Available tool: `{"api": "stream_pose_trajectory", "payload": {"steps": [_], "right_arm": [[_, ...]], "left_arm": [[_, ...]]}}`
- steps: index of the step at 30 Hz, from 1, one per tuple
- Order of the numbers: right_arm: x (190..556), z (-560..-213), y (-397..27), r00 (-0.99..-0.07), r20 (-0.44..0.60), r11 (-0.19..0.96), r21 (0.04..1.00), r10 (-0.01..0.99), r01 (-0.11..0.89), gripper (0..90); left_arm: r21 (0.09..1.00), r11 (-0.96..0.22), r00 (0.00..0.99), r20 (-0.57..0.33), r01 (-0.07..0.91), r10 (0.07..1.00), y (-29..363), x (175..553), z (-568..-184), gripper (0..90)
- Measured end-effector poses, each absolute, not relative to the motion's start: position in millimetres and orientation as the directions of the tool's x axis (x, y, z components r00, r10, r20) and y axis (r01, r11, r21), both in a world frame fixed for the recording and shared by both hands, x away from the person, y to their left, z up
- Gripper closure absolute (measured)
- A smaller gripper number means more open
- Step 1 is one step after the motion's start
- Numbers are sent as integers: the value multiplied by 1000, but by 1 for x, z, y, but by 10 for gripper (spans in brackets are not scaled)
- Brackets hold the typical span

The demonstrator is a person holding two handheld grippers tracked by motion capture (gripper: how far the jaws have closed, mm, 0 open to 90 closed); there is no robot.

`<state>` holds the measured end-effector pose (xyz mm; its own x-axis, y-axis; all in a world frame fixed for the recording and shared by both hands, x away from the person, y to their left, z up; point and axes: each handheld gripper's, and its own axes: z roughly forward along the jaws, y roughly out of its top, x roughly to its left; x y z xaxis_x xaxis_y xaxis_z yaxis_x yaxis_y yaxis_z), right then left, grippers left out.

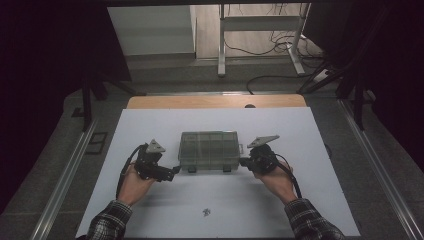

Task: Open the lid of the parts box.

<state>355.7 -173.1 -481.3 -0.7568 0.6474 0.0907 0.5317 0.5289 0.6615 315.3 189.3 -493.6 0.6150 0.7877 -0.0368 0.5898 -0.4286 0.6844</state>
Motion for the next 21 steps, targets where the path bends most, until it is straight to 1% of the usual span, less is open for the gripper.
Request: {"api": "stream_pose_trajectory", "payload": {"steps": [8,12,13,16,18,19,20,21], "right_arm": [[357,-471,-174,-759,97,495,704,644,510,880],[359,-467,-173,-754,102,485,708,649,513,880],[359,-465,-172,-754,102,484,710,648,512,880],[360,-463,-170,-755,99,485,710,649,510,880],[362,-461,-169,-755,95,485,714,648,506,880],[363,-459,-167,-755,92,481,719,650,502,880],[363,-459,-167,-755,92,481,719,650,502,880],[365,-457,-166,-753,92,477,721,652,502,880]], "left_arm": [[680,-419,609,-51,602,792,187,318,-495,10],[686,-403,616,-85,606,783,186,319,-493,6],[692,-389,622,-111,608,775,186,320,-493,5],[694,-388,626,-116,606,771,185,320,-492,8],[693,-393,632,-115,604,767,184,321,-492,26],[695,-400,633,-104,598,767,183,321,-492,50],[695,-404,633,-96,595,768,183,320,-492,50],[697,-413,636,-80,587,768,182,320,-491,133]]}}
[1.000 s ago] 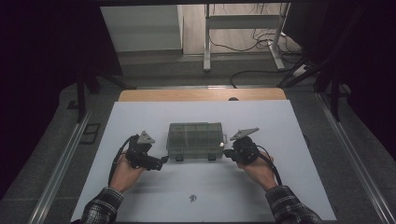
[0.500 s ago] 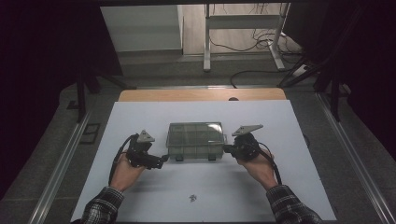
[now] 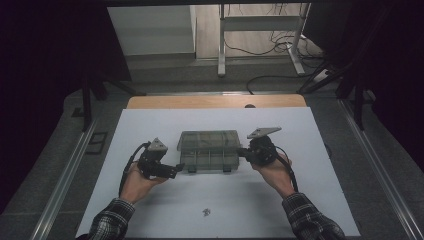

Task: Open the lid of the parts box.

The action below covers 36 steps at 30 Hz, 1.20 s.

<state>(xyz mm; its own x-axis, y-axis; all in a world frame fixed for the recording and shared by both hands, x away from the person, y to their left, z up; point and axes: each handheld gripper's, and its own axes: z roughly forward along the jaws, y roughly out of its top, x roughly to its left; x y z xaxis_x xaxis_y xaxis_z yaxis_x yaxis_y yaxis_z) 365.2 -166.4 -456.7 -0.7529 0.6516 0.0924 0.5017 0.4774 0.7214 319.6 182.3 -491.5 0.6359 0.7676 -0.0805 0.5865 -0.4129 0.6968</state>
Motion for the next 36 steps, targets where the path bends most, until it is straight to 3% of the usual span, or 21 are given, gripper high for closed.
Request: {"api": "stream_pose_trajectory", "payload": {"steps": [2,4,8,12,16,36], "right_arm": [[366,-456,-166,-752,91,477,722,653,501,879],[368,-453,-165,-752,88,475,725,653,498,879],[372,-449,-164,-750,88,466,734,656,494,880],[378,-445,-163,-748,88,463,735,658,495,883],[382,-440,-161,-747,86,458,742,660,490,885],[414,-420,-152,-731,59,433,772,680,465,884]], "left_arm": [[699,-414,638,-79,583,766,182,319,-491,176],[705,-412,646,-85,577,759,182,318,-491,320],[711,-415,656,-86,567,750,178,319,-491,504],[704,-435,675,-86,561,733,170,321,-491,754],[701,-443,684,-88,560,724,166,324,-492,881],[668,-490,682,-35,560,731,159,327,-504,896]]}}
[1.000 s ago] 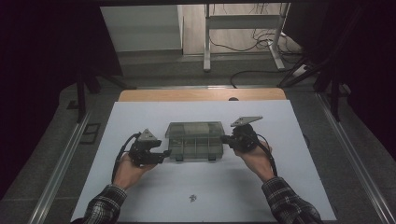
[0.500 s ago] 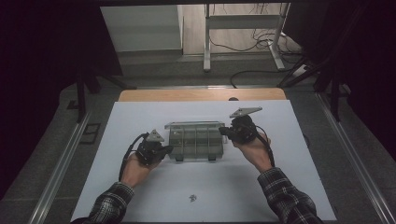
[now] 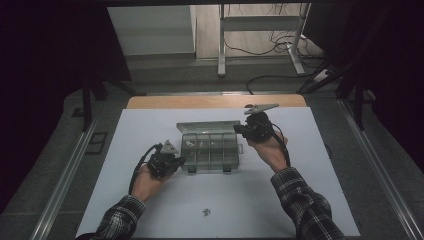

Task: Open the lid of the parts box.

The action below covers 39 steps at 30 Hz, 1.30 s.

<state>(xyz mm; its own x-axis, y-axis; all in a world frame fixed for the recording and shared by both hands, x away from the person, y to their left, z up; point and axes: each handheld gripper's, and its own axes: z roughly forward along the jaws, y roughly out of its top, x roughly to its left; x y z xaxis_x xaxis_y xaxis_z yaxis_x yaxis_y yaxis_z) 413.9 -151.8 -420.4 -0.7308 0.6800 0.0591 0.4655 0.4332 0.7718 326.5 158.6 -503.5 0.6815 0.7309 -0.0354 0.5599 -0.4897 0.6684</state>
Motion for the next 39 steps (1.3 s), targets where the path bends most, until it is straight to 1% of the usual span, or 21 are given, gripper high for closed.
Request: {"api": "stream_pose_trajectory", "payload": {"steps": [6,13,22,39], "right_arm": [[428,-423,-149,-722,57,429,770,690,471,884],[443,-426,-148,-710,56,426,766,702,481,885],[465,-430,-146,-680,72,401,761,730,510,885],[485,-444,-142,-650,94,375,751,754,544,884]], "left_arm": [[666,-496,682,-25,557,731,158,326,-503,895],[669,-491,682,-33,558,730,158,326,-504,895],[669,-491,683,-34,558,730,158,327,-504,896],[665,-500,684,-24,555,729,158,327,-504,895]]}}
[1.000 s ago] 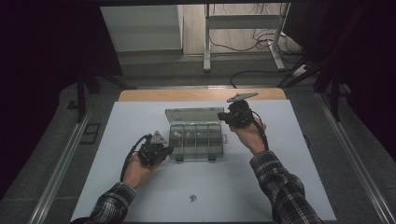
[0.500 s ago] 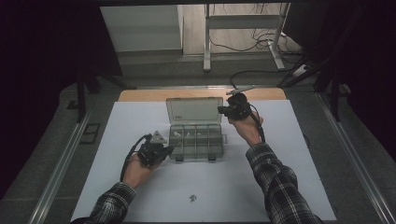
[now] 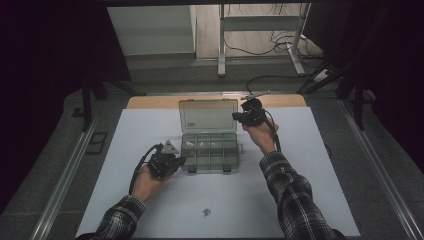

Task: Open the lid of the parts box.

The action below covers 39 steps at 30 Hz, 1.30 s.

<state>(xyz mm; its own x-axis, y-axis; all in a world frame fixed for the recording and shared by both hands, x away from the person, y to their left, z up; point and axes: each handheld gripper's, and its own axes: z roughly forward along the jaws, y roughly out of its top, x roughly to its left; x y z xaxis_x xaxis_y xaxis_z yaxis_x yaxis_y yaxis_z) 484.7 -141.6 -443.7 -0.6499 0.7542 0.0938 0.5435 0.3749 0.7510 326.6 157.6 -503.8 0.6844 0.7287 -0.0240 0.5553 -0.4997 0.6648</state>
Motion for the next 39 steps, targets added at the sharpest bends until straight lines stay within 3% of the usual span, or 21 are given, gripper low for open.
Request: {"api": "stream_pose_trajectory", "payload": {"steps": [21,33,39], "right_arm": [[497,-472,-135,-621,100,387,702,778,598,884],[486,-457,-139,-638,89,385,731,765,564,859],[476,-446,-145,-645,78,388,741,760,548,787]], "left_arm": [[666,-505,685,-13,550,729,156,326,-504,893],[678,-479,669,-26,557,742,159,327,-502,862],[694,-448,655,-46,563,754,164,326,-497,820]]}}
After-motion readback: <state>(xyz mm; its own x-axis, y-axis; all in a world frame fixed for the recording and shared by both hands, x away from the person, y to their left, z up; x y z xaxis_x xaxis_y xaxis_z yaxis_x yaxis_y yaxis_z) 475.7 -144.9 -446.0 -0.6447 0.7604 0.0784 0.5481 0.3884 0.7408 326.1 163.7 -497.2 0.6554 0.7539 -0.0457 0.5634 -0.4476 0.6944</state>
